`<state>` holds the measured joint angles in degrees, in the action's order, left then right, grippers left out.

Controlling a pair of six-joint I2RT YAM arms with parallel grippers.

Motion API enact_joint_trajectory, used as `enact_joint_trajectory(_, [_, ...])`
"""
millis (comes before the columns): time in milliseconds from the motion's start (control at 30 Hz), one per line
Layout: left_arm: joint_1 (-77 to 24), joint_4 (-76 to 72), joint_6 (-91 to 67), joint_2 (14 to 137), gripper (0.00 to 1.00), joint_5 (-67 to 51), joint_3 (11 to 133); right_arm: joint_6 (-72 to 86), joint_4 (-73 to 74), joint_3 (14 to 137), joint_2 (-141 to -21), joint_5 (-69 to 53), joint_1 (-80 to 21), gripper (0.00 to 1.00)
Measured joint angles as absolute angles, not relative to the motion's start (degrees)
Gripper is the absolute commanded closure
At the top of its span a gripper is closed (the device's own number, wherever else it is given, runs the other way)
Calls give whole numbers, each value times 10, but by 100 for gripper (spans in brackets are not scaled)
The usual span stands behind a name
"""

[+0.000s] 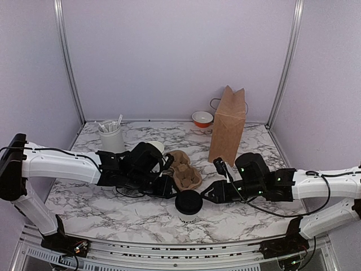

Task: Pack the takeout coffee

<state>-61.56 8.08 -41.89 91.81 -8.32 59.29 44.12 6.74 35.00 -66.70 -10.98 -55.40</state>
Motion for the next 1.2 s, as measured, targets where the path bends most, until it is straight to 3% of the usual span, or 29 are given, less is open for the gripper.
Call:
enact_joint_trajectory(600, [-620,116,-400,876,59,-68,602,380,89,399,-678,-117,-540,53])
enact_joint_trajectory(767, [-652,119,-398,844,59,-64,590,339,100,419,-697,-140,-531,48])
enact_joint_trajectory(1200, [-727,134,-399,892,59,-59,587,297,141,450,-722,-149,-531,47])
